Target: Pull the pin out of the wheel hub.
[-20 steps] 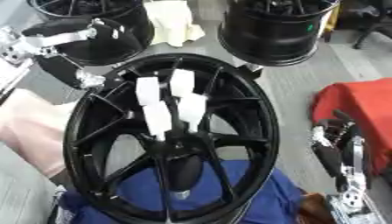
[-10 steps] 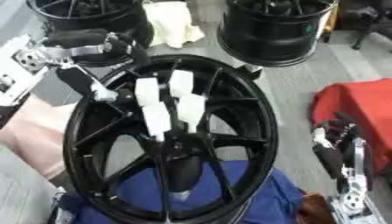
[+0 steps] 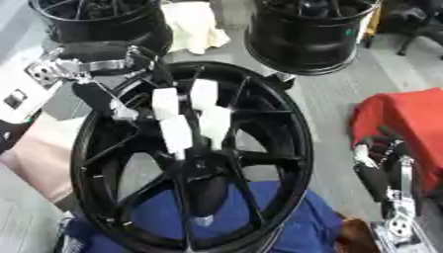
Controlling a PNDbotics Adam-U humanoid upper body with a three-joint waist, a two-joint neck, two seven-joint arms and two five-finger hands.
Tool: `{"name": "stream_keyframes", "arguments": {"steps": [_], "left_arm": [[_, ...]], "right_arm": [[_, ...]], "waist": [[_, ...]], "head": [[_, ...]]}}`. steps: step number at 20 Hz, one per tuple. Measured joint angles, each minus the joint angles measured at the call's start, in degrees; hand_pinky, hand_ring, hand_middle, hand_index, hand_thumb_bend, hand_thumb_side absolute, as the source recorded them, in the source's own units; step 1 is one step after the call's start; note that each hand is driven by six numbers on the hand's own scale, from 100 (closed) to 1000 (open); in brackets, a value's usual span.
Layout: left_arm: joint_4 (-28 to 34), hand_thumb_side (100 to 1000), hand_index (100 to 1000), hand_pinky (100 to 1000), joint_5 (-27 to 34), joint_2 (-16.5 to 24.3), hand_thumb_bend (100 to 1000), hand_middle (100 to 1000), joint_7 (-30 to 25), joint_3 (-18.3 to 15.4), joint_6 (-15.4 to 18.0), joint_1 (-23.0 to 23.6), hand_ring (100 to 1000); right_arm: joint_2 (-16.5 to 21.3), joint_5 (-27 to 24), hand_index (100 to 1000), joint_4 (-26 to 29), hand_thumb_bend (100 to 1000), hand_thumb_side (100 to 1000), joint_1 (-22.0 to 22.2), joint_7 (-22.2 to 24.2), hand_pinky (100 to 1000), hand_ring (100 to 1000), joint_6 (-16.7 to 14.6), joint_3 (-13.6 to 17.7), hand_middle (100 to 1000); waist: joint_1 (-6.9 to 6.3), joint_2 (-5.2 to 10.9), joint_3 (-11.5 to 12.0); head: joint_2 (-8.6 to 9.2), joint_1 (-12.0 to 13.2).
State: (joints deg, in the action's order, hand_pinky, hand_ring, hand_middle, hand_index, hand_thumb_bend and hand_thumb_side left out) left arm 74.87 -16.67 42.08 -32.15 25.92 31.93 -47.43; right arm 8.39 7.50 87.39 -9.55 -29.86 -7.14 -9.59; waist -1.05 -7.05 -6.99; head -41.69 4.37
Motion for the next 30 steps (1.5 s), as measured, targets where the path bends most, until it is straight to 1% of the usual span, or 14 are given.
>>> {"name": "stream_keyframes", "arguments": {"steps": [6,10,19,26,30], "left_arm": [[-1.11,553,873,783,-0.72,-1.18,416,795,0.01,-0.01,0.01,0.0,748],[-1.74,537,875,778,-1.02,-1.77,404,795,0.01,-0.01,0.01,0.0,741],[-2.45,501,861,749,-1.78,-2.78,367,751,0.01,0.25,0.01,0.0,689],[-2.79,411,849,717,-2.04,-3.28,281,714,0.01,0.37,0.01,0.01,631],[-2.8,312,829,672,-1.89,-3.28,196,684,0.01,0.37,0.01,0.01,584]], "right_arm": [[0.0,0.0,827,0.0,100,319,0.0,0.02,659,661,-0.02,-0.18,646],[0.0,0.0,827,0.0,100,321,0.0,0.04,659,661,-0.02,-0.31,647],[0.0,0.0,828,0.0,100,323,-0.02,0.18,660,662,0.06,-0.34,647],[0.0,0.0,828,0.0,100,324,-0.05,0.31,660,662,-0.06,-0.37,648],[0.0,-0.01,828,0.0,100,324,-0.05,0.34,660,663,-0.09,-0.37,648]], "waist": [[0.03,0.0,-0.08],[0.05,0.0,-0.16],[0.09,0.0,-0.45],[0.06,-0.01,-0.74],[0.05,-0.01,-0.78]], "head": [[-0.01,0.08],[-0.01,0.13],[-0.01,0.25],[-0.01,0.32],[-0.01,0.43]]}}
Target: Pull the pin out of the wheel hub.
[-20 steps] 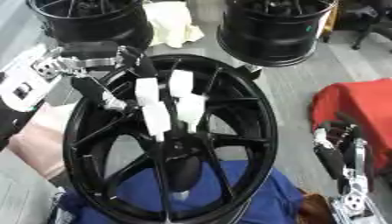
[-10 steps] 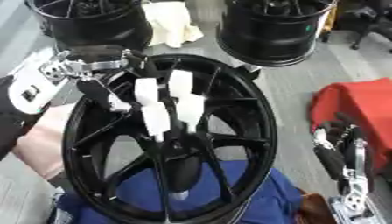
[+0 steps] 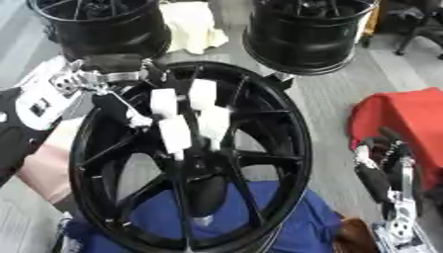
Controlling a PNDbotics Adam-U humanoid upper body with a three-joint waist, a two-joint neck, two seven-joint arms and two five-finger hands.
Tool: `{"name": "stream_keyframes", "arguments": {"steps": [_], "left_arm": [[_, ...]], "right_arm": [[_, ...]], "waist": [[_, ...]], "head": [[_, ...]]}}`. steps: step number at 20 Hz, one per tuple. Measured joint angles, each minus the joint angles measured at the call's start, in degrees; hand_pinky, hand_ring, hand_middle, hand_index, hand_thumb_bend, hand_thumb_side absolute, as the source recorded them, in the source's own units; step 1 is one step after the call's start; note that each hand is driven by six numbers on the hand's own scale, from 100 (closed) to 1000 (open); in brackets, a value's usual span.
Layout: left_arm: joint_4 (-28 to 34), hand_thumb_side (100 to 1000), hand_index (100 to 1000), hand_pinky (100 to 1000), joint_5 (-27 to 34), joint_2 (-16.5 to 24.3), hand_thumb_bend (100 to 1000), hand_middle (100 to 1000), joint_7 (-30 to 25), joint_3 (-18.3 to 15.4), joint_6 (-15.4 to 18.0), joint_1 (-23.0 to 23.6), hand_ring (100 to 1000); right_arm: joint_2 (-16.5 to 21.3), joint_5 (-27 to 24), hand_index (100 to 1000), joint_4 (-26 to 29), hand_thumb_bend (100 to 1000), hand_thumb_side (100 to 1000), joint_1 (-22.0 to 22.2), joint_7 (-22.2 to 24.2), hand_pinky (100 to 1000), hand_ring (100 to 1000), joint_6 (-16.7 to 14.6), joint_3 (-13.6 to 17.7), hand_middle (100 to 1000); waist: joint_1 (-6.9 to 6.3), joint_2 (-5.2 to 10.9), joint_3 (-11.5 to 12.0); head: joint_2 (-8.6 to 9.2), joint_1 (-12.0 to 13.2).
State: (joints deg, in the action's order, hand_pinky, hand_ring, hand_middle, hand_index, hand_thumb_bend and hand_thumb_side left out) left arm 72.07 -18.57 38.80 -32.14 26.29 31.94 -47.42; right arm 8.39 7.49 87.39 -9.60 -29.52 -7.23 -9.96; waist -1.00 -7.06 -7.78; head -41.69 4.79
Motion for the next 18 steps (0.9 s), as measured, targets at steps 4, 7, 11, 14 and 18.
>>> {"name": "stream_keyframes", "arguments": {"steps": [4,7,11,14,18], "left_arm": [[0.09,208,807,648,1.1,0.0,107,655,0.0,-0.01,0.0,-0.01,551],[0.71,124,772,599,2.45,0.01,100,612,0.0,-0.02,0.0,-0.28,496],[1.93,114,755,563,4.64,0.23,100,591,0.0,-0.03,0.0,-0.7,455],[2.94,112,751,549,6.44,0.85,100,586,0.0,-0.11,0.0,-1.22,437],[4.29,107,748,553,9.27,2.5,100,585,0.0,-1.11,0.0,-1.78,436]], "right_arm": [[0.0,0.0,828,0.0,100,325,0.0,0.0,660,663,-0.01,0.0,648],[0.0,0.0,828,0.0,100,326,0.01,0.0,660,663,-0.01,0.0,649],[0.0,0.0,828,0.0,100,326,0.01,0.0,660,663,-0.01,0.02,649],[0.0,0.0,829,-0.01,100,326,0.02,0.0,660,664,-0.01,0.03,649],[0.0,0.0,829,-0.01,100,326,0.04,-0.01,660,664,-0.01,0.05,649]], "waist": [[-0.06,0.0,0.0],[-0.05,0.0,0.0],[-0.03,0.0,0.03],[-0.05,0.0,0.1],[-0.06,0.0,0.32]], "head": [[0.0,0.11],[0.0,0.13],[0.0,0.14],[0.0,0.14],[0.0,0.12]]}}
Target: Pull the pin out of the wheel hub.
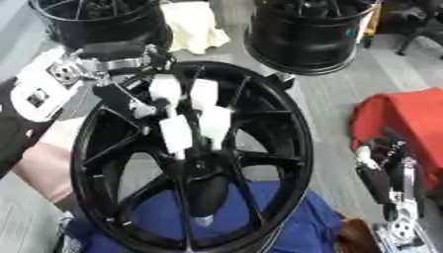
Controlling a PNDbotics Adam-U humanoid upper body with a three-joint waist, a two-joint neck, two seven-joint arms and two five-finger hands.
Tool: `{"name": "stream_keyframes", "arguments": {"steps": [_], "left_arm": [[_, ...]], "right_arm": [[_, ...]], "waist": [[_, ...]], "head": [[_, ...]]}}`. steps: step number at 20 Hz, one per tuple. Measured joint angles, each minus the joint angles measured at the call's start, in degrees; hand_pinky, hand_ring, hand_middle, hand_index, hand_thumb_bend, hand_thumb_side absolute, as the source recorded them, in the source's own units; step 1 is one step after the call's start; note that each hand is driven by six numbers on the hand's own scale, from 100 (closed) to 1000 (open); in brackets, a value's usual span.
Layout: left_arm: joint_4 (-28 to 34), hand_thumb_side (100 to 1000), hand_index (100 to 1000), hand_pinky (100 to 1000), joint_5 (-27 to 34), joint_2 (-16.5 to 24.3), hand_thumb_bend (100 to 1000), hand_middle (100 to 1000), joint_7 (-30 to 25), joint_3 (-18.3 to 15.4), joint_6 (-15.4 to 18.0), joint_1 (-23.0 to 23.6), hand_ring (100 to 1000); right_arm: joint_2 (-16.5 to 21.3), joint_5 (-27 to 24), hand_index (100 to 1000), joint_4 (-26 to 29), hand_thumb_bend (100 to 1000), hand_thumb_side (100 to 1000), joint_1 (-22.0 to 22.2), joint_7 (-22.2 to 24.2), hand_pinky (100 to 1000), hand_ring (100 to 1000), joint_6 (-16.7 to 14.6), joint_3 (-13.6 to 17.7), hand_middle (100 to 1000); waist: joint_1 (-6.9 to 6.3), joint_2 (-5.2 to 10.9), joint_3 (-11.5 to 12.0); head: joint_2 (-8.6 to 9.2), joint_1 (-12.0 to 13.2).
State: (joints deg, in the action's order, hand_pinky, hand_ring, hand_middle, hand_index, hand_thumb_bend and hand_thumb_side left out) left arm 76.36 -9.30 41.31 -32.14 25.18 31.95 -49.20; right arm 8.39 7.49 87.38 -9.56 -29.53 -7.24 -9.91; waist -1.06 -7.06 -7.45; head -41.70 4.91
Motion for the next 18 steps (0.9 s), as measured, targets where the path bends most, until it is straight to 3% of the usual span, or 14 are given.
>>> {"name": "stream_keyframes", "arguments": {"steps": [4,9,14,18], "left_arm": [[1.55,100,749,555,3.82,3.34,100,593,0.0,-2.54,0.0,-0.31,440],[3.79,100,747,552,8.54,9.69,100,596,0.0,-8.12,0.0,1.97,444],[4.54,100,749,559,10.28,16.2,100,598,0.27,-14.46,0.27,10.21,449],[1.85,100,755,555,5.75,18.75,100,607,1.07,-17.71,1.07,17.46,453]], "right_arm": [[0.0,0.0,829,-0.01,100,325,0.02,-0.05,660,664,0.05,0.02,650],[0.03,0.0,829,-0.12,100,326,0.06,-0.15,660,664,0.1,0.06,650],[0.04,0.0,829,-0.34,100,327,0.07,-0.3,660,665,0.18,0.36,650],[0.05,0.0,829,-0.35,100,326,0.03,-0.46,660,665,0.23,0.4,650]], "waist": [[-0.07,0.01,0.49],[-0.25,0.08,1.19],[-0.18,0.11,1.54],[0.15,0.1,1.58]], "head": [[0.0,-0.07],[0.0,-0.51],[0.02,-0.93],[0.06,-1.13]]}}
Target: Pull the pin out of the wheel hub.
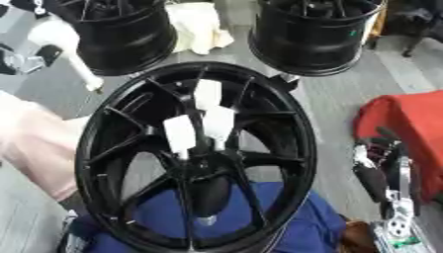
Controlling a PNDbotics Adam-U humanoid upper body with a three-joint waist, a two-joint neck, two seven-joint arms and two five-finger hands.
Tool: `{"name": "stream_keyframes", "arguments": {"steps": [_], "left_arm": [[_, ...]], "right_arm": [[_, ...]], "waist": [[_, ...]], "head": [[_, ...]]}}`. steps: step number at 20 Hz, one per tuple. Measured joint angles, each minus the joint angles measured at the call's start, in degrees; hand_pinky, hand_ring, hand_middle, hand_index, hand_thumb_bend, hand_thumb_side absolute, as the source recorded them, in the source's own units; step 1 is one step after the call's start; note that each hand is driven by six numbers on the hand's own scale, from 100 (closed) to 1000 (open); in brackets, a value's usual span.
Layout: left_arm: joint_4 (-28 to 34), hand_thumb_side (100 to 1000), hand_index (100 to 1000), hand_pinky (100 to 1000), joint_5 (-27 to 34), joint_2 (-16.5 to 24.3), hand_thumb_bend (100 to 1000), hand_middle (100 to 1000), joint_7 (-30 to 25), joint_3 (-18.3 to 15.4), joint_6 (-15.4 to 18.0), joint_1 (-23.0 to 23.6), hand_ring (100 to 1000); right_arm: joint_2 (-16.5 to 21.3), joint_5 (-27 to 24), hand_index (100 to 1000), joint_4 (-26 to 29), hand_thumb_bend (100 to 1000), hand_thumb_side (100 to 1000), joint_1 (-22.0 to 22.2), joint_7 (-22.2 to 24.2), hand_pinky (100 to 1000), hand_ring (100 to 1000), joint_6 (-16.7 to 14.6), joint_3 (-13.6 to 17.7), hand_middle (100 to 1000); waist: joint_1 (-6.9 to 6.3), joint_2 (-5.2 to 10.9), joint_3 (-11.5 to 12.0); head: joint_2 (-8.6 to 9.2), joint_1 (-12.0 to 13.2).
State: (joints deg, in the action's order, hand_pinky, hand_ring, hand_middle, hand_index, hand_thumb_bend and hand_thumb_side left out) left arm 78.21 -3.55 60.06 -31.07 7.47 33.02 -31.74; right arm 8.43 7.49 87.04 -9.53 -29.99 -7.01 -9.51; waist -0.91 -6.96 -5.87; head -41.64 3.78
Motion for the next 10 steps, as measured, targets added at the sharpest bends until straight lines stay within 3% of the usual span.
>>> {"name": "stream_keyframes", "arguments": {"steps": [5,7,9,10], "left_arm": [[-7.78,112,811,646,-14.88,-1.79,159,714,2.74,-1.19,2.74,5.07,555],[-11.66,219,837,706,-22.89,-3.71,234,756,4.75,-1.63,4.75,6.62,634],[-15.39,414,847,723,-31.18,-5.49,359,769,7.43,-2.28,7.43,7.94,658],[-16.95,448,848,727,-34.85,-6.23,373,769,8.82,-2.61,8.82,8.65,662]], "right_arm": [[0.0,0.0,829,0.0,100,327,-0.15,0.06,660,666,0.1,-0.01,650],[0.0,0.0,829,0.0,100,326,-0.34,0.1,660,666,0.14,-0.01,650],[0.0,0.0,829,0.0,100,326,-0.53,0.11,660,666,0.15,0.0,650],[0.0,0.0,829,0.0,100,326,-0.53,0.12,660,666,0.16,0.0,650]], "waist": [[0.39,-0.03,0.0],[0.42,-0.04,-0.03],[0.58,-0.06,-0.07],[0.64,-0.07,-0.07]], "head": [[0.01,-0.1],[0.01,-0.11],[0.01,-0.14],[0.01,-0.19]]}}
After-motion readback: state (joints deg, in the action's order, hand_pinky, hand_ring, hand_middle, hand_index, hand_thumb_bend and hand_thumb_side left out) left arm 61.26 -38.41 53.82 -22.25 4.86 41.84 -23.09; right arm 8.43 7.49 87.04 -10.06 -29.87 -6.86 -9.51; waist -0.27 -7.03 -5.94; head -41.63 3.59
